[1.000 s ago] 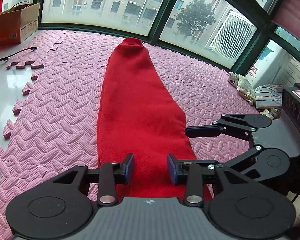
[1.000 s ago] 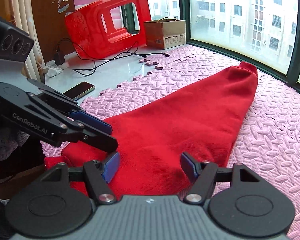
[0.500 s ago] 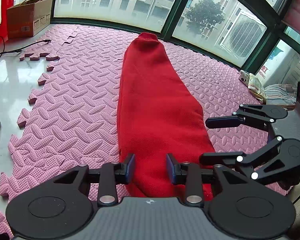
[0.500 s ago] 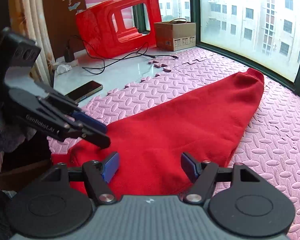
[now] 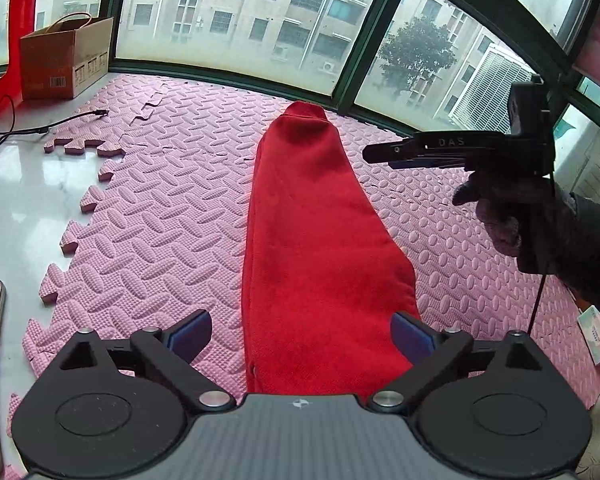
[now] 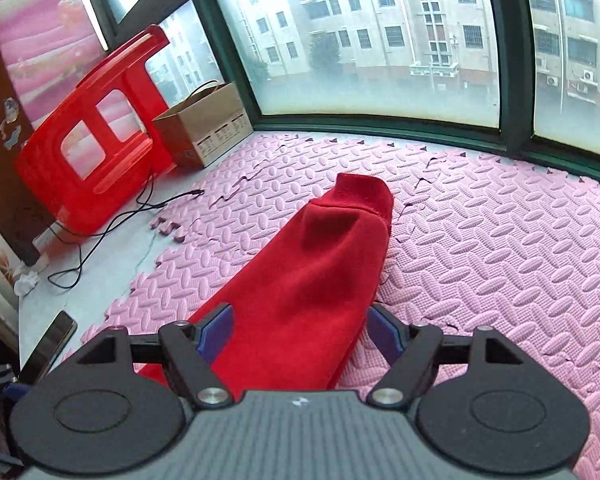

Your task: Fold clothes

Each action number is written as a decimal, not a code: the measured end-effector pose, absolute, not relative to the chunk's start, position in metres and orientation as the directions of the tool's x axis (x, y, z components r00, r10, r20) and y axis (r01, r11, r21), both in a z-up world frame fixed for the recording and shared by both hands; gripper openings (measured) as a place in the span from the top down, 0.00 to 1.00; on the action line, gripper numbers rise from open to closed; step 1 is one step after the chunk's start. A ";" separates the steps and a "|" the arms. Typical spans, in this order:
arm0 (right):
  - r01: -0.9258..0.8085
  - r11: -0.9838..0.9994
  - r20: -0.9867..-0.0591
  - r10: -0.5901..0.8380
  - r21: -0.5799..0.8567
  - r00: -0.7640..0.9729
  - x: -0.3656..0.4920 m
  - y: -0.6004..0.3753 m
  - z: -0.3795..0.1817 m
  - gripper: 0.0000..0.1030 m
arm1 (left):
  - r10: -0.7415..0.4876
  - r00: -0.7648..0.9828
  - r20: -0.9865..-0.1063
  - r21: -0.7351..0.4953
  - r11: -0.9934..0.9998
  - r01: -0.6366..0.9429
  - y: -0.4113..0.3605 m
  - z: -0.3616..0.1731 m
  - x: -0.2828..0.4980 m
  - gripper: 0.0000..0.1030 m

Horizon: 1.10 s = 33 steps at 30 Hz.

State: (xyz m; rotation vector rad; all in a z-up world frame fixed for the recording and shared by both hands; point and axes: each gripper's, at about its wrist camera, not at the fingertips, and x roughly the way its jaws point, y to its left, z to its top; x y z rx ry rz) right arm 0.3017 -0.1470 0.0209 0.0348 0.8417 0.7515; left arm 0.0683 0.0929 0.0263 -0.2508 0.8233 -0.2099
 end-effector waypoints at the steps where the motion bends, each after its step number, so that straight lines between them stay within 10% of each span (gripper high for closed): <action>1: -0.569 0.759 -0.658 0.608 0.317 0.444 0.313 -0.146 0.017 0.27 | -0.277 0.662 -0.696 -0.298 0.951 0.085 0.093 0.026 0.071 0.00; 19: -0.485 0.728 -0.635 0.674 0.485 0.377 0.403 -0.122 -0.046 0.32 | -0.245 0.630 -0.737 -0.306 0.952 0.012 0.103 0.012 0.094 0.00; 33: -0.419 0.673 -0.569 0.740 0.610 0.359 0.410 -0.131 -0.054 0.79 | -0.236 0.614 -0.754 -0.308 0.951 -0.012 0.103 0.005 0.097 0.00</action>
